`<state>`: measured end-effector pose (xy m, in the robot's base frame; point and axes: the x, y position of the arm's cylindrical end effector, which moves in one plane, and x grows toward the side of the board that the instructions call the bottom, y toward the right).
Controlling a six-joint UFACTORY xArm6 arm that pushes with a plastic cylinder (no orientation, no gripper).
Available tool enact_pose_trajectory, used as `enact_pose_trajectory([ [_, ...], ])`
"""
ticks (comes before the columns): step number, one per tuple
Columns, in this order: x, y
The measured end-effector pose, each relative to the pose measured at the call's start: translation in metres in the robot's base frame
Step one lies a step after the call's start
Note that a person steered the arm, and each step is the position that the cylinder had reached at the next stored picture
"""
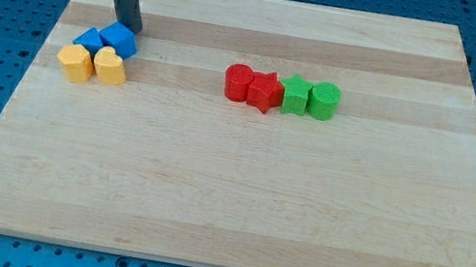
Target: Slightly push the red star diagonally to the red circle
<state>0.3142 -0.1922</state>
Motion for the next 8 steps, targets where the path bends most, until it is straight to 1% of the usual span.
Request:
enact_pose_trajectory([
  [1, 0.013, 0.006],
  [3, 0.022, 0.006],
  [4, 0.022, 0.023],
  [6, 0.022, 0.097],
  [7, 0.053, 0.099],
  [8, 0.100, 0.099],
])
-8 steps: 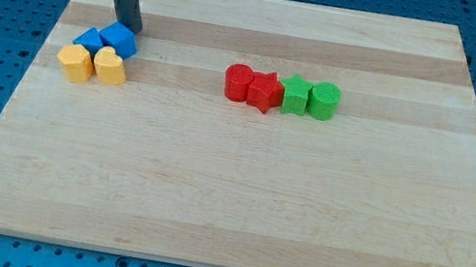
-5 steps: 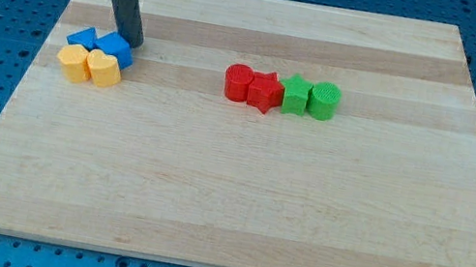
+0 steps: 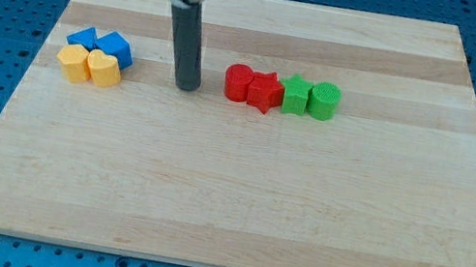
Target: Slightly push the red star diagonally to the red circle
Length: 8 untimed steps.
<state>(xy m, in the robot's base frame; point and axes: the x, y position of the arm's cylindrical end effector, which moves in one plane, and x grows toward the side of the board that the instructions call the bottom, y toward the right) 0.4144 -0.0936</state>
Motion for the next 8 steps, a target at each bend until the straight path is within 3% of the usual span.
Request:
enact_pose_trajectory([
  [1, 0.018, 0.014],
  [3, -0.012, 0.105],
  [4, -0.041, 0.116],
  [6, -0.050, 0.117],
  [7, -0.028, 0.117],
  [8, 0.020, 0.116],
])
